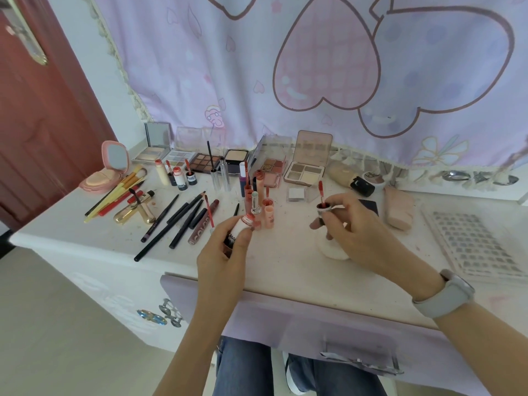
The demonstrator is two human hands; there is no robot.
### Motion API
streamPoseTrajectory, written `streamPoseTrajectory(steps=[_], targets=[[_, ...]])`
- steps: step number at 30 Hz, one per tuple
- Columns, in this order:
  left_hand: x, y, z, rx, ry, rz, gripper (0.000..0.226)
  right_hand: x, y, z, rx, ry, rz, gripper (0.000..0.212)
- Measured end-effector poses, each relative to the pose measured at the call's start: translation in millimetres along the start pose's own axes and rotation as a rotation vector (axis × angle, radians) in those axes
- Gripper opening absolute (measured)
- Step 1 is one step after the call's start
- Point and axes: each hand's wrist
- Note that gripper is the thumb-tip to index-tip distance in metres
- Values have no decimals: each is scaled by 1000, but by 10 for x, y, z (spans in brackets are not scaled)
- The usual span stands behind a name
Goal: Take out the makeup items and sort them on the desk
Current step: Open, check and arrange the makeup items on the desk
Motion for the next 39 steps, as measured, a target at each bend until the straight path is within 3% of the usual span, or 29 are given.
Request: streamPoseTrajectory(steps=[5,7,14,21,33,39], targets=[[-11,-41,-27,71,-26,-87,17,-227,-56,-90,120,106,40,8],[11,-72,-29,-6,-145,-27,21,-348,-64,-137,135,110,95,5],[49,-158,-18,-53,-363,131,17,-742,-44,-128,-49,60,114,7],[40,-236,-97,-28,-645,132,26,-904,-124,-65,-92,222,65,24],[34,-356,-122,-59,-658,60,27,-975,-212,-100,-93,348,35,24],[61,-286,-86,-58,-673,67,34,-877,-141,-110,-49,267,-9,32]])
Point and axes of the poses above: each hand's wrist, its own y-axis away from the middle knuckle, its own x-axis out of the back of the hand, z = x × y, and after that the axes turned 9 degrees about x, right-handed
